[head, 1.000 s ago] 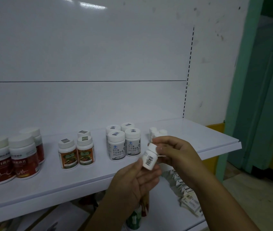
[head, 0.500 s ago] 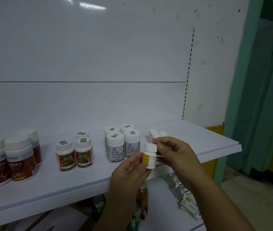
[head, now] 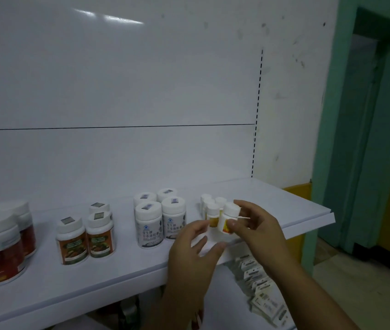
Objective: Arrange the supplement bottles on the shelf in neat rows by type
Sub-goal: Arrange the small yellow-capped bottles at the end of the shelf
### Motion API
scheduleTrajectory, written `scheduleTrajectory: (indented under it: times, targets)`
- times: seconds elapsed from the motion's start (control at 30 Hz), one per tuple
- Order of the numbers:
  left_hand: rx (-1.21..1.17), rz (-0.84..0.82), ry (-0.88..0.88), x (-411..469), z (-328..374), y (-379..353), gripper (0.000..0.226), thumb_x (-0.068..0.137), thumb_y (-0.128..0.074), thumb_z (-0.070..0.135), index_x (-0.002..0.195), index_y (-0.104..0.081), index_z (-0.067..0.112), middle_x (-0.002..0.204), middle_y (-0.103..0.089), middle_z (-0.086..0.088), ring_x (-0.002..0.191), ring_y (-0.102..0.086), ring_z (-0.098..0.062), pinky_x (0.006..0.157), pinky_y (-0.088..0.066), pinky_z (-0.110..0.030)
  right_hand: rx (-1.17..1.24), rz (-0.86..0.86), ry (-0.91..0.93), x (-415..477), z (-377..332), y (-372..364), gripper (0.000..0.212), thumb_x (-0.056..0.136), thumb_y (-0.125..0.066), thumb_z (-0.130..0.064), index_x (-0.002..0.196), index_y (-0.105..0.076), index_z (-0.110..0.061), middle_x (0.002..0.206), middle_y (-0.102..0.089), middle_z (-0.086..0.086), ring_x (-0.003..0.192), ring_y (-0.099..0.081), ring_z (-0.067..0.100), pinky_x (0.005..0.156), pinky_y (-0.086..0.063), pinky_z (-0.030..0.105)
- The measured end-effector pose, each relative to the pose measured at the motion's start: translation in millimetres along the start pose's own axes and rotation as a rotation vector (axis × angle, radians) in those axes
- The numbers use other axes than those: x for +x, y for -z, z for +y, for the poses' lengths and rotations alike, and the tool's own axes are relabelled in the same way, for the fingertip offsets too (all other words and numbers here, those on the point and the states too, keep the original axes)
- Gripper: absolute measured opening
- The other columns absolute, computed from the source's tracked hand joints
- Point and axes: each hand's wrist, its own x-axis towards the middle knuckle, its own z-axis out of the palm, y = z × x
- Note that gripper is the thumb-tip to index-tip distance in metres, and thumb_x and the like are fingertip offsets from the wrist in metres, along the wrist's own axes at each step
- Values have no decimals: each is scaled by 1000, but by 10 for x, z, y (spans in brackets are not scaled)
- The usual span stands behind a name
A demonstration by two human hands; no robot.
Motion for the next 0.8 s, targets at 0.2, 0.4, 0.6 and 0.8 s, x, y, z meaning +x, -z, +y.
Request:
scheduleTrajectory:
  times: [0.2, 0.4, 0.6, 0.8]
  targets:
    - [380, -55, -82, 327, -49, -94, 40, 83, -64, 9, 109, -48, 35, 115, -44, 16, 113, -47, -6, 93, -40, -18, -257, 55, -64, 664, 420, 75, 45, 83, -70, -17, 125, -55, -18, 123, -62, 2, 97, -56, 11, 87, -45, 23]
    - [731, -106, -226, 595, -67, -174, 46, 90, -55, 17, 133, -43, 27, 145, -36, 8, 130, -35, -9, 105, -21, -15, -485, -22, 92, 626, 667, -8, 40, 89, -60, -35, 127, -53, -28, 120, -66, -7, 99, -59, 7, 86, -46, 21]
    - [1122, -208, -307, 960, 165, -308, 40, 91, -51, 16, 131, -49, 22, 137, -43, -2, 123, -42, -17, 104, -35, -28, -600, -25, 126, 670, 723, -28, 46, 89, -51, -51, 132, -49, -34, 123, -64, -9, 109, -60, 12, 94, -44, 26]
    - [1303, -262, -233, 1039, 126, -369, 30, 90, -53, 18, 119, -58, 15, 120, -51, -7, 105, -52, -20, 91, -44, -28, -588, -8, 161, 654, 751, -10, 53, 88, -52, -51, 136, -44, -30, 129, -60, -9, 115, -57, 10, 95, -41, 23]
